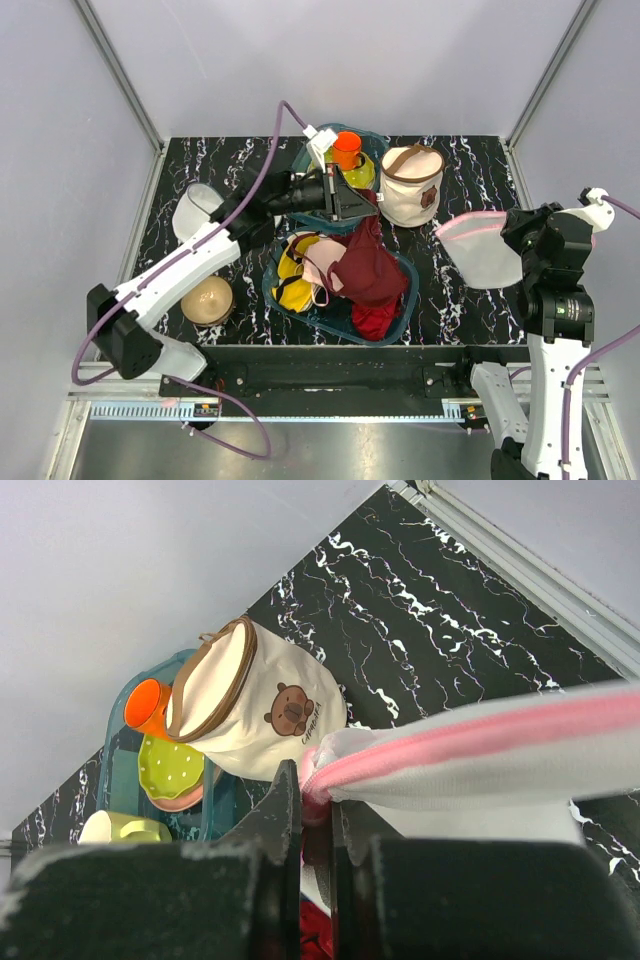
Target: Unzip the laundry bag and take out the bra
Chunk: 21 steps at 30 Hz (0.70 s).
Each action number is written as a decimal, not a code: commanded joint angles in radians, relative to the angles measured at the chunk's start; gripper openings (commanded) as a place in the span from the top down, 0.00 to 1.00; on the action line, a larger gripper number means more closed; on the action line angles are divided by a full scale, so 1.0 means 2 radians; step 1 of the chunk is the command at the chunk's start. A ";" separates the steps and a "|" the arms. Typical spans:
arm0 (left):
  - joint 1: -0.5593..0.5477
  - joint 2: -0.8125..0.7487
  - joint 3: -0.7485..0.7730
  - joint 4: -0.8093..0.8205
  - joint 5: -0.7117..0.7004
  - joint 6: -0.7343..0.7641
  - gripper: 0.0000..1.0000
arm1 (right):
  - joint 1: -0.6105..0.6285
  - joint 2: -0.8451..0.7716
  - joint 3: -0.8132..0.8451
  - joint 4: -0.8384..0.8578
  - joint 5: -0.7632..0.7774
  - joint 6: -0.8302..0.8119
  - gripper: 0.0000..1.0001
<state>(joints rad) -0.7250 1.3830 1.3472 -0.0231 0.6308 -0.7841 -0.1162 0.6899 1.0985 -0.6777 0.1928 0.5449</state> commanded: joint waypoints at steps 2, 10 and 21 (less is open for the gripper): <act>0.015 0.038 -0.002 -0.001 -0.033 0.025 1.00 | 0.005 -0.004 0.009 0.018 0.009 -0.013 1.00; 0.020 0.122 -0.058 0.023 -0.072 0.025 1.00 | 0.005 -0.004 -0.008 0.035 0.012 -0.018 1.00; -0.014 0.186 -0.052 -0.059 -0.163 0.102 1.00 | 0.005 0.003 -0.012 0.047 0.026 -0.027 1.00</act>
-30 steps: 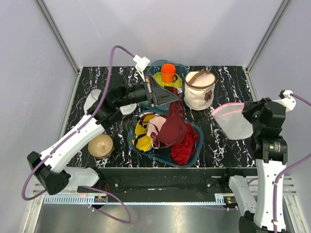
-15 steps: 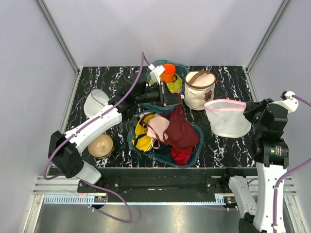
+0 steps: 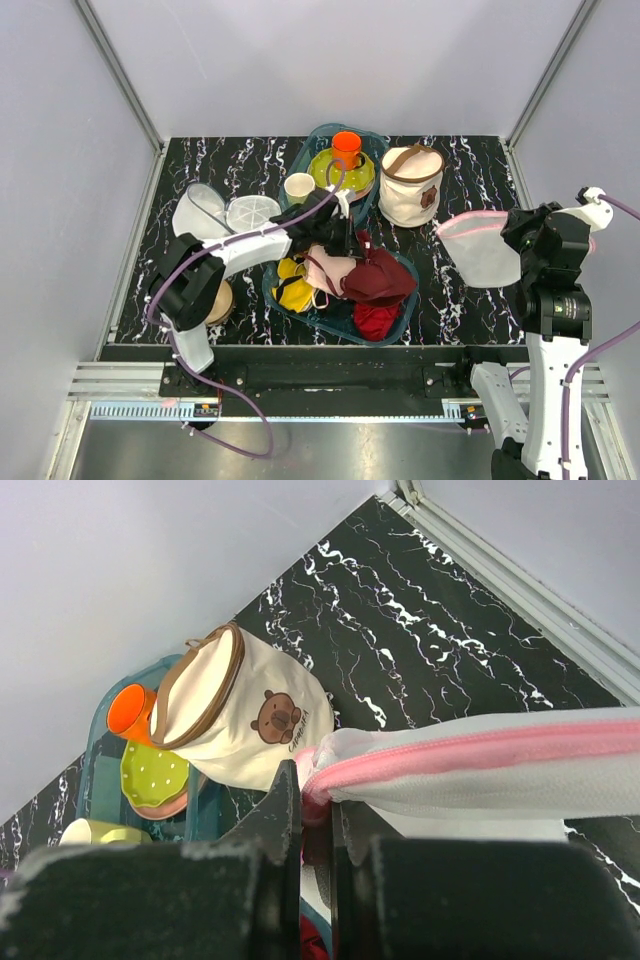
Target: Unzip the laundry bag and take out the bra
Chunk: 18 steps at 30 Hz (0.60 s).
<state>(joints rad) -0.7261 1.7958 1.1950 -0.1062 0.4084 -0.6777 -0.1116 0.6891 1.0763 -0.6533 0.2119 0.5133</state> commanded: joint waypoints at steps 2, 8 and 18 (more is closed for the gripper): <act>-0.014 -0.036 0.015 -0.021 -0.065 0.050 1.00 | 0.003 0.005 -0.005 0.037 0.012 -0.010 1.00; -0.022 -0.102 -0.046 -0.012 -0.097 0.048 1.00 | 0.003 0.004 -0.009 0.037 0.010 -0.007 1.00; -0.088 -0.084 -0.072 -0.041 -0.179 0.059 1.00 | 0.003 0.001 -0.021 0.043 -0.015 0.007 1.00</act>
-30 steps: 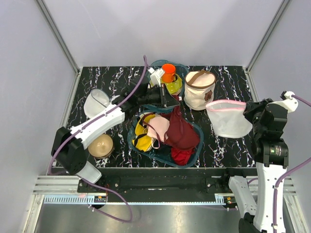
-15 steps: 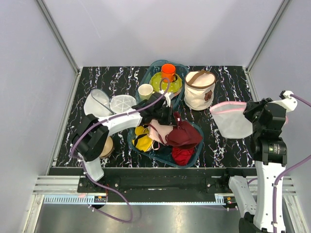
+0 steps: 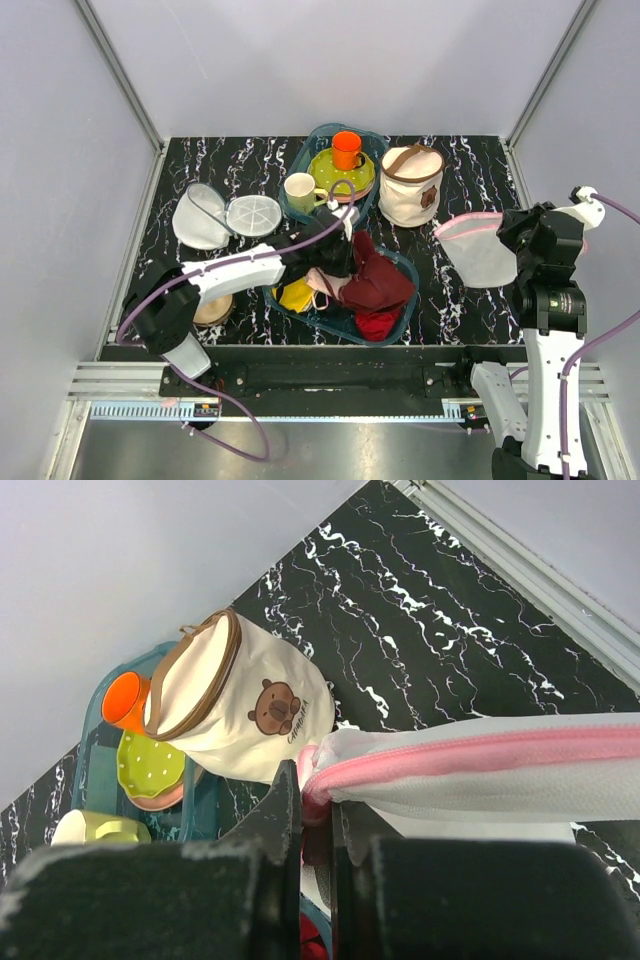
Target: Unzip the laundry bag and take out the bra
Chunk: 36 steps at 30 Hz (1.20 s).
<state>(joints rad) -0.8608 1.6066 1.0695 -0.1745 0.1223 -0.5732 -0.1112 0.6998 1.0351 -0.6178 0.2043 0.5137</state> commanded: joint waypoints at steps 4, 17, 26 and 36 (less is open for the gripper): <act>-0.031 -0.019 0.008 -0.033 -0.044 0.023 0.98 | 0.003 -0.008 -0.002 0.024 -0.019 0.007 1.00; -0.045 -0.106 0.150 -0.178 -0.087 0.088 0.28 | 0.004 -0.017 -0.011 0.025 -0.025 0.013 1.00; -0.087 0.029 0.149 -0.105 -0.063 0.070 0.35 | 0.007 -0.018 -0.001 0.017 0.003 -0.005 1.00; -0.088 0.011 0.128 -0.123 -0.048 0.073 0.38 | 0.014 0.001 0.013 0.017 0.041 -0.031 1.00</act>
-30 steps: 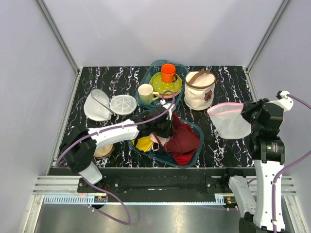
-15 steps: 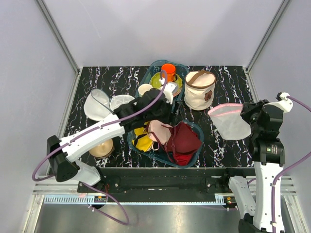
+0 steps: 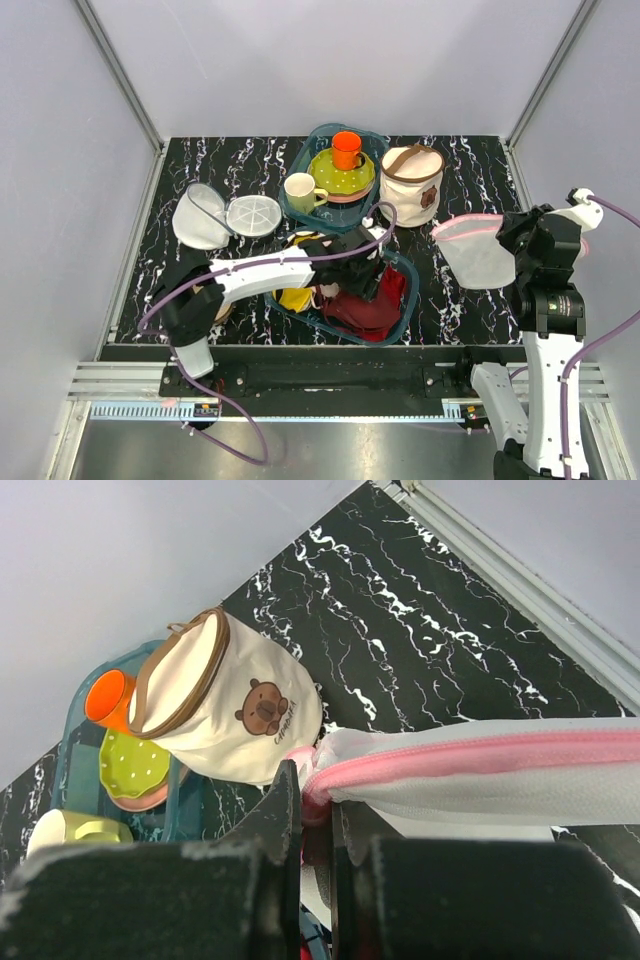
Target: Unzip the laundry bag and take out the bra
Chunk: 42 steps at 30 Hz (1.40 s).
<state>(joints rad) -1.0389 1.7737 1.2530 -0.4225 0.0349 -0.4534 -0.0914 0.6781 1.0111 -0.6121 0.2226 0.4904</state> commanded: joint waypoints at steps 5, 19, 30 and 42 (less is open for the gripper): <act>0.001 -0.121 0.112 -0.053 0.022 0.046 0.30 | 0.004 0.042 0.021 0.049 0.037 -0.007 1.00; 0.180 -0.218 -0.045 -0.028 0.012 0.046 0.32 | 0.004 0.076 0.005 0.122 -0.033 0.071 1.00; 0.182 -0.131 -0.149 0.112 0.076 -0.016 0.34 | 0.004 0.092 0.021 0.123 -0.054 0.069 1.00; 0.170 -0.223 0.007 -0.055 0.078 0.066 0.30 | 0.004 0.068 0.046 0.099 0.010 0.031 1.00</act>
<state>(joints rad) -0.6960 1.4048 1.1469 -0.4355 0.1627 -0.4110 -0.0875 0.8555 1.0622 -0.4164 0.1490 0.5957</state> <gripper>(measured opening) 0.685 0.088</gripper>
